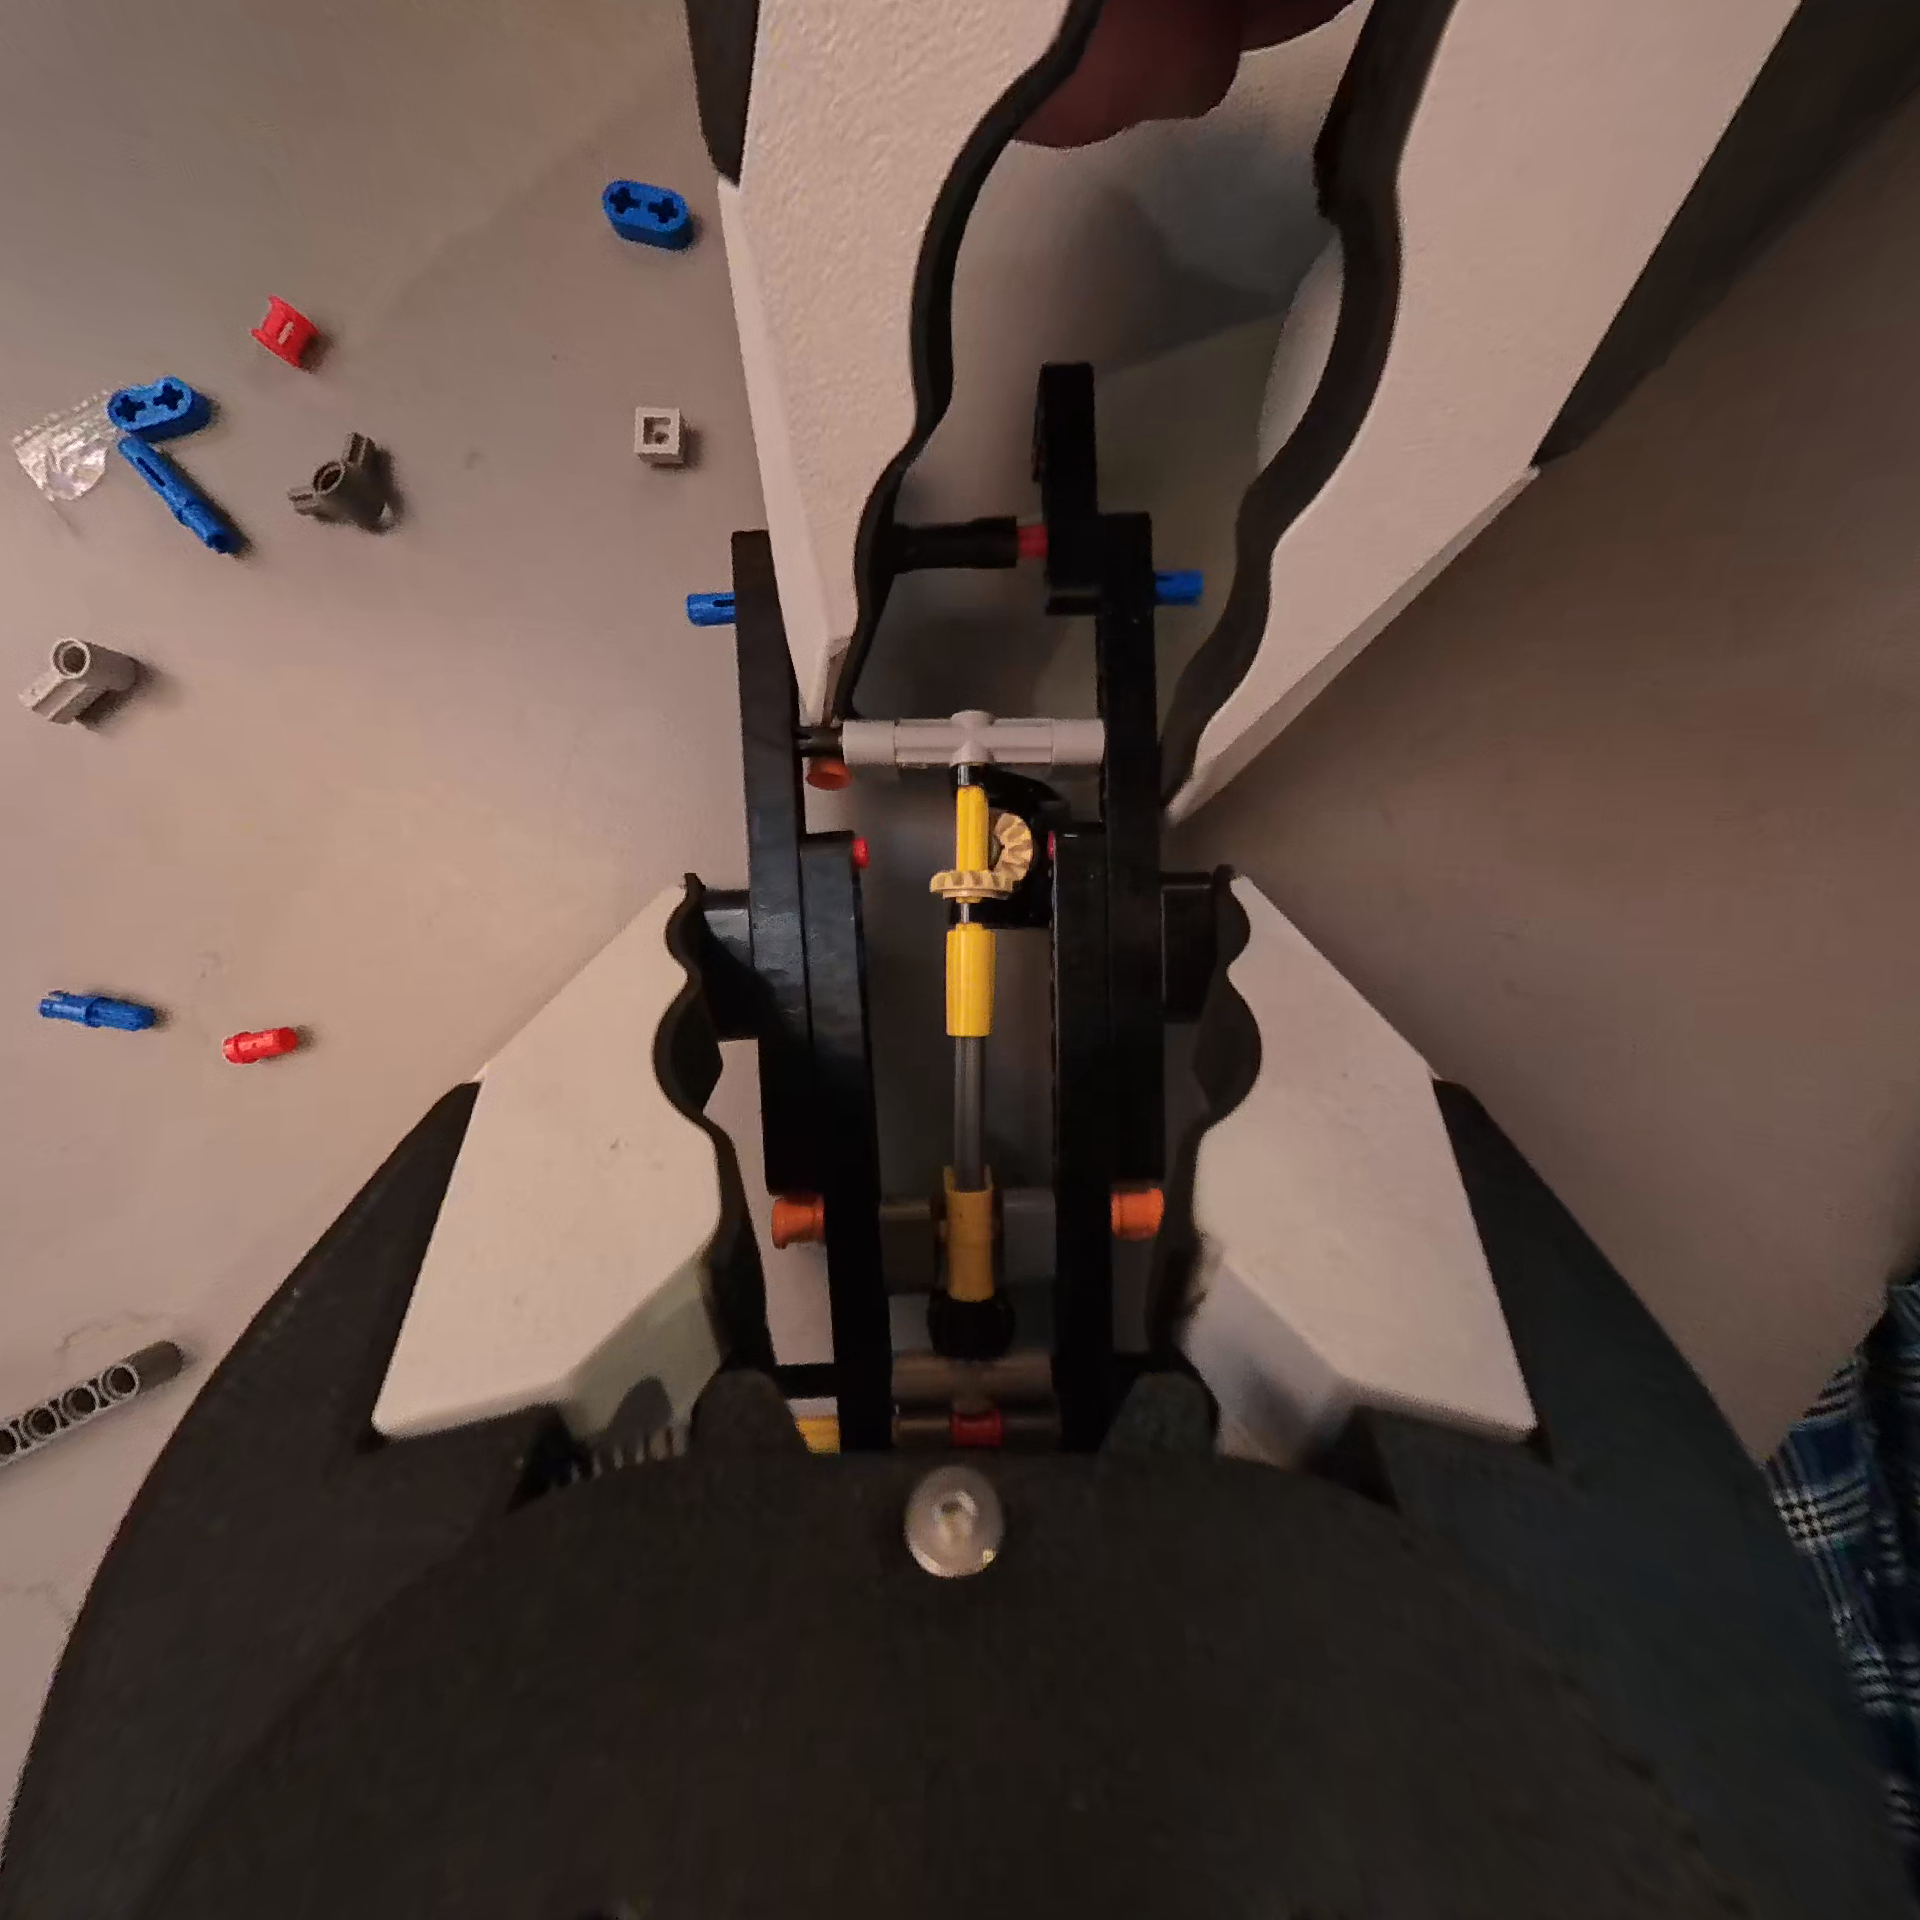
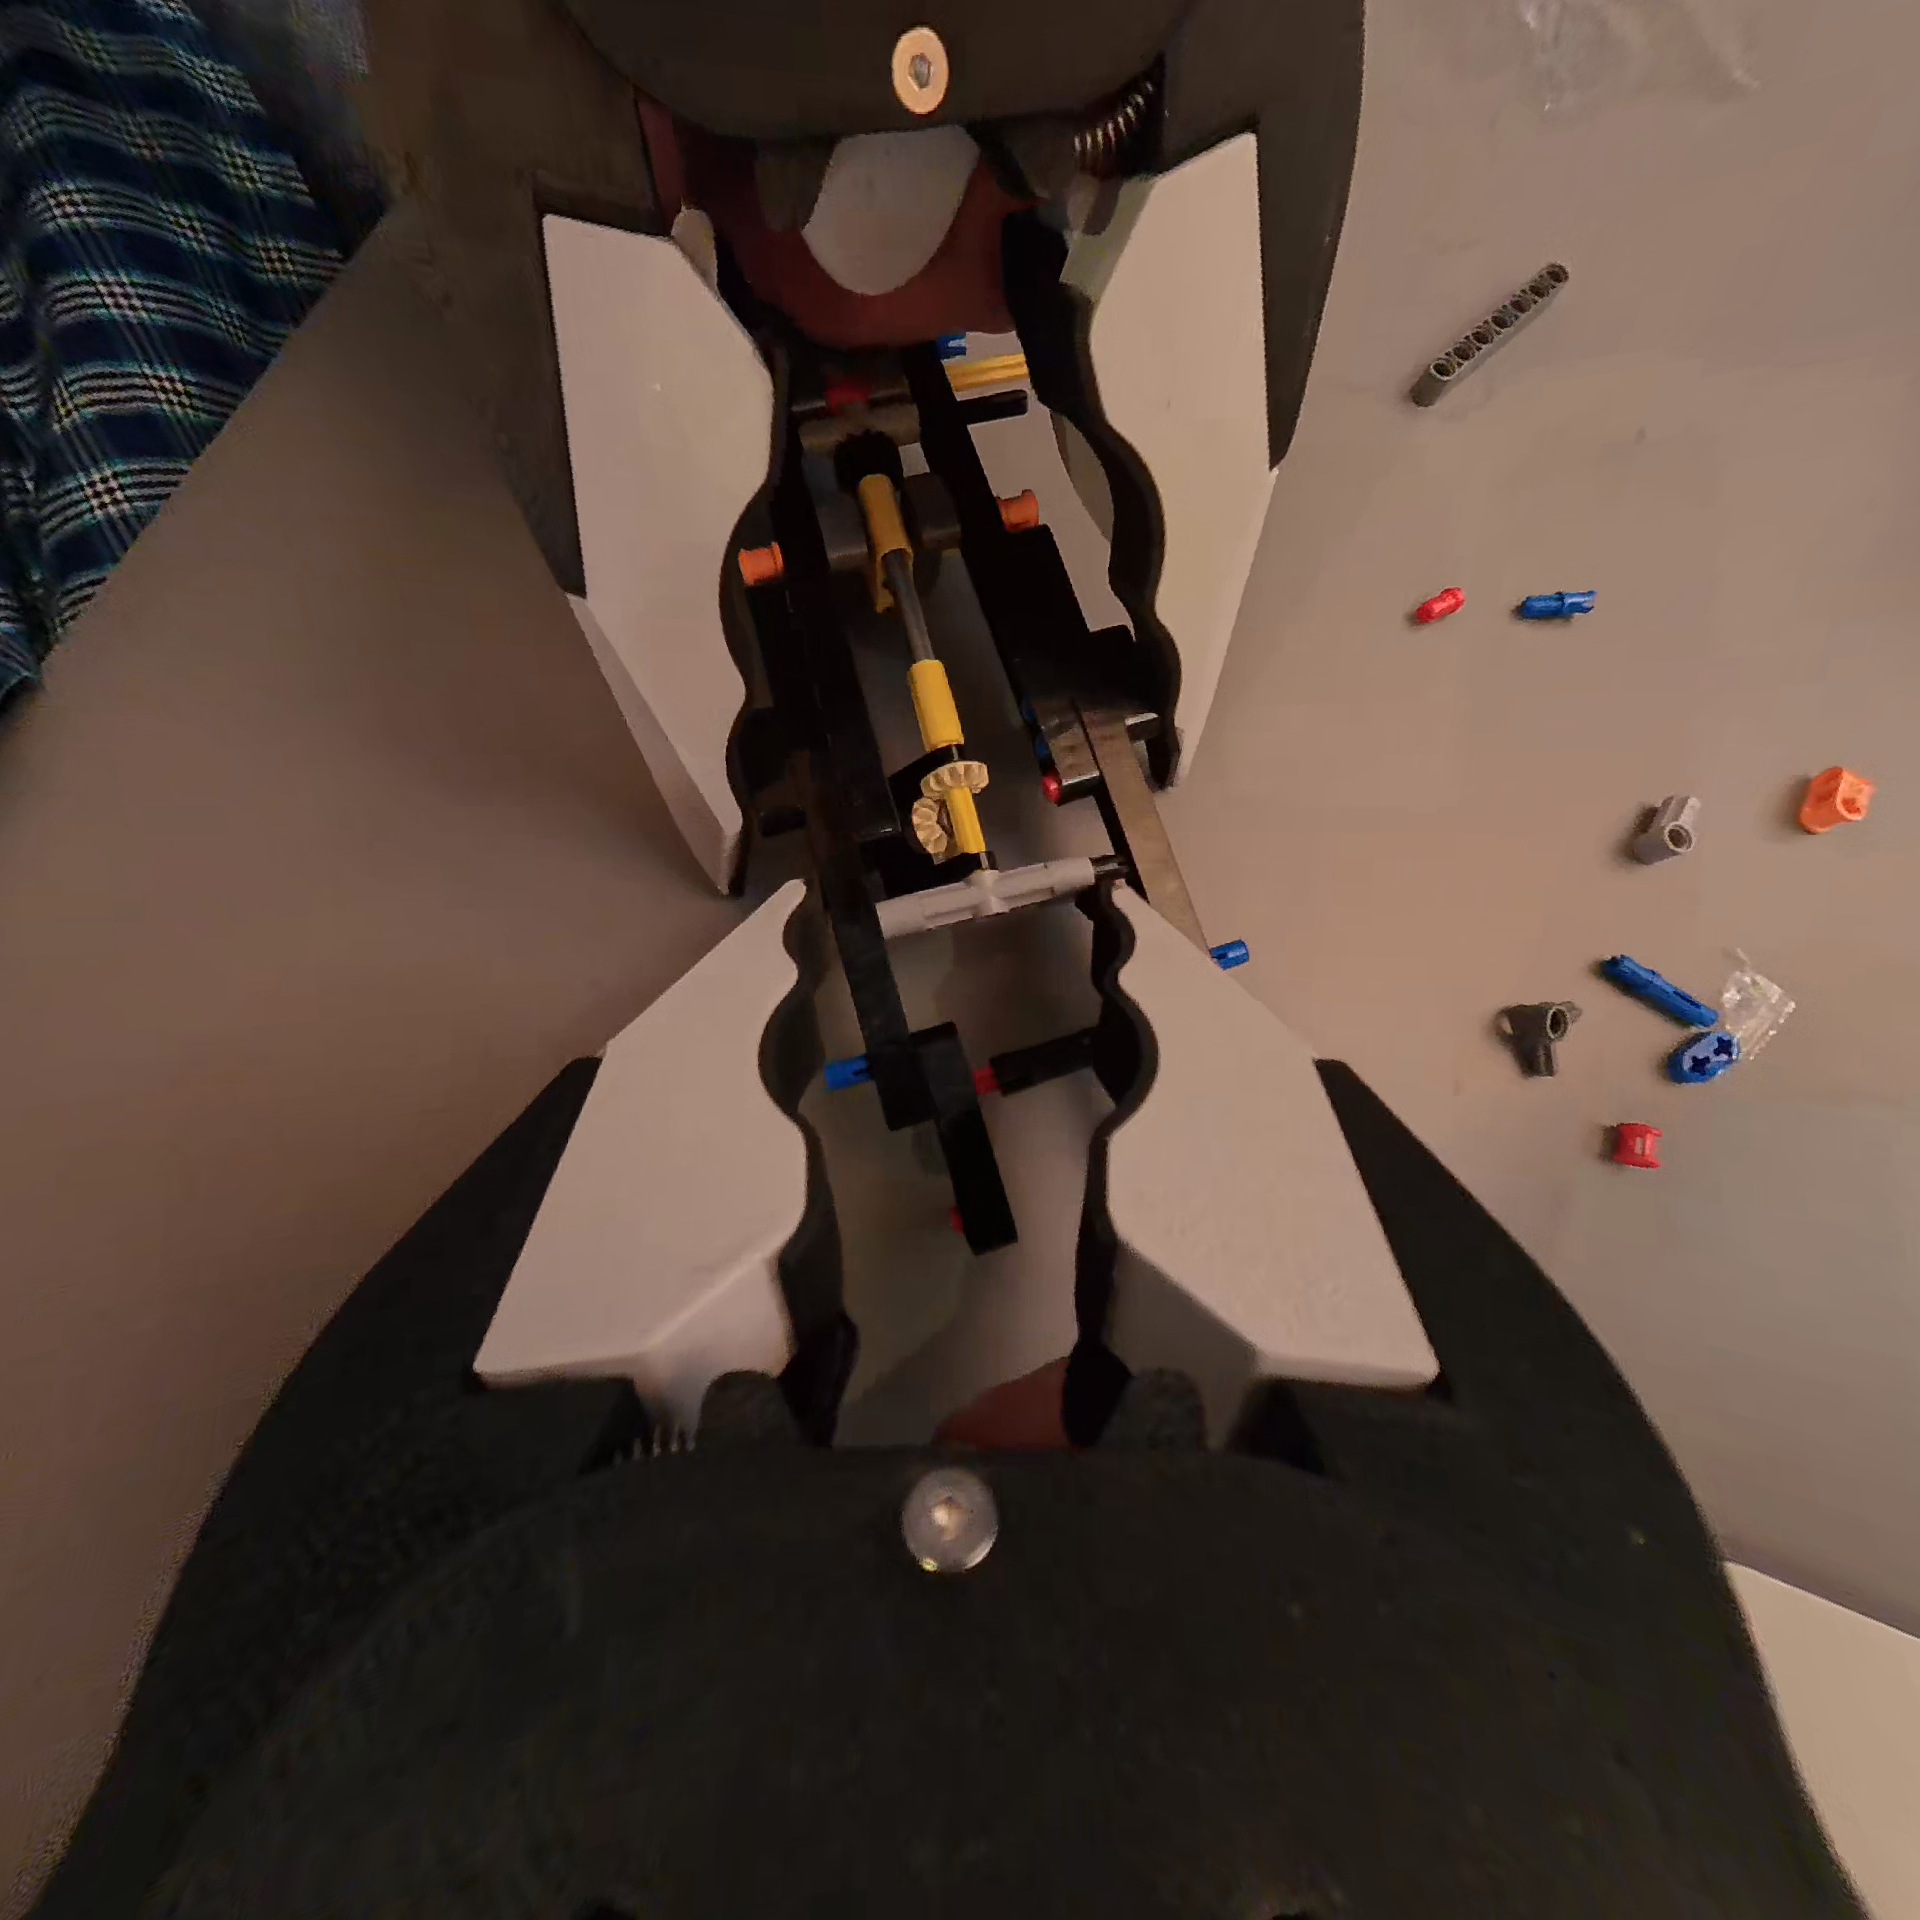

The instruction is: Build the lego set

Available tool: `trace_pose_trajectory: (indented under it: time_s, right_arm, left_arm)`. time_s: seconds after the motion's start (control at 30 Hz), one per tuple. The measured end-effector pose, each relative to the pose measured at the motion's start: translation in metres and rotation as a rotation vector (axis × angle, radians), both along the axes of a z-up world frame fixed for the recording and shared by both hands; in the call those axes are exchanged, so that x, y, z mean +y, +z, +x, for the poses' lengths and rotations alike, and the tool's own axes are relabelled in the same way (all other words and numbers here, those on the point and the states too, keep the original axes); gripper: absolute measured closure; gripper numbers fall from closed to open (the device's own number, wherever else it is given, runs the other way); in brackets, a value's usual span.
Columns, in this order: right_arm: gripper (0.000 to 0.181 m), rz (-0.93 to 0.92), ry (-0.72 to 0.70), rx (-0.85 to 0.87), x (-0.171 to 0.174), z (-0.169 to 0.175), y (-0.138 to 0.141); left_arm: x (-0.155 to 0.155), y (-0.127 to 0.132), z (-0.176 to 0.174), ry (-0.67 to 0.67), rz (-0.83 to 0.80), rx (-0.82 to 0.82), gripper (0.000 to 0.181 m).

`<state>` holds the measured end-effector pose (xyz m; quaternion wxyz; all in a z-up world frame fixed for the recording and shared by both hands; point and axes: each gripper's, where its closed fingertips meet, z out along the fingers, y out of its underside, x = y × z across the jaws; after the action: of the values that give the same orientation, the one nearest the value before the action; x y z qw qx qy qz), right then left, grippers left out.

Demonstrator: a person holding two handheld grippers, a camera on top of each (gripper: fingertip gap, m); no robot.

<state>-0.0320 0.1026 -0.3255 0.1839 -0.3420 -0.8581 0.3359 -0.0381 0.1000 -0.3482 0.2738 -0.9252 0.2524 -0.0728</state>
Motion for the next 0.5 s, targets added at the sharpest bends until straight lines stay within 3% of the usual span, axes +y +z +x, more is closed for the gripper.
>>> trace_pose_trajectory:
  time_s: [0.37,0.5]
  right_arm:
    - [0.136,0.002,0.003,0.002,0.0002,0.0018,0.0010]
    - [0.125,0.044,0.007,0.007,0.0065,0.0060,0.0099]
  left_arm:
    - [0.0006,0.0000,0.0010,-0.005,0.003,-0.001,0.090]
    - [0.0005,-0.0001,0.0019,-0.025,-0.010,0.006,0.090]
